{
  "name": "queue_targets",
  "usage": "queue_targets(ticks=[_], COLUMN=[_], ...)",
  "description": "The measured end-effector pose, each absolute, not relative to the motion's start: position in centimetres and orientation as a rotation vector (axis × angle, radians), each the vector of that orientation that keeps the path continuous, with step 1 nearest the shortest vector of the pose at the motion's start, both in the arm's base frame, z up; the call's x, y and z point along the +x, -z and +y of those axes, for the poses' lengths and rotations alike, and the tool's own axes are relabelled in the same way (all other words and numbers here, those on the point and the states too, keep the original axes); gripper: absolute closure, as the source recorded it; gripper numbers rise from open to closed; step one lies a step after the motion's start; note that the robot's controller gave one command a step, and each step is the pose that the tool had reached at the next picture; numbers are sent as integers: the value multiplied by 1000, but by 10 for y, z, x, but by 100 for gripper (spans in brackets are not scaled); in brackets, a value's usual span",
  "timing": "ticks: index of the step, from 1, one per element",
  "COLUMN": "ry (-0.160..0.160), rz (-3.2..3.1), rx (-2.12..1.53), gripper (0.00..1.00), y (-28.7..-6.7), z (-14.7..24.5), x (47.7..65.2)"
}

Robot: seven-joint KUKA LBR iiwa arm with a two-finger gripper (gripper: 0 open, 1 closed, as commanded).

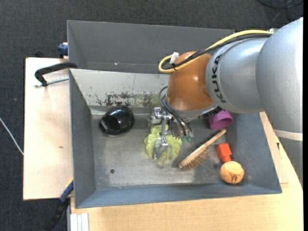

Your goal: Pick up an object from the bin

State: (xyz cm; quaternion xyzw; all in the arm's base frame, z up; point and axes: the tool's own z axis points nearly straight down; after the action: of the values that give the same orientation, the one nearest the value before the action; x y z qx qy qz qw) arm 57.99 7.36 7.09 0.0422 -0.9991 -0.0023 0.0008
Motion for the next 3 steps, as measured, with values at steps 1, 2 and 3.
queue_targets(ticks=[1,2,3], ry=[8,5,8], rz=[-3138,-3140,-3145], rx=[135,134,135], gripper=[0,0,100], y=[-73,-74,-77], z=[73,76,76], x=[584,581,586])
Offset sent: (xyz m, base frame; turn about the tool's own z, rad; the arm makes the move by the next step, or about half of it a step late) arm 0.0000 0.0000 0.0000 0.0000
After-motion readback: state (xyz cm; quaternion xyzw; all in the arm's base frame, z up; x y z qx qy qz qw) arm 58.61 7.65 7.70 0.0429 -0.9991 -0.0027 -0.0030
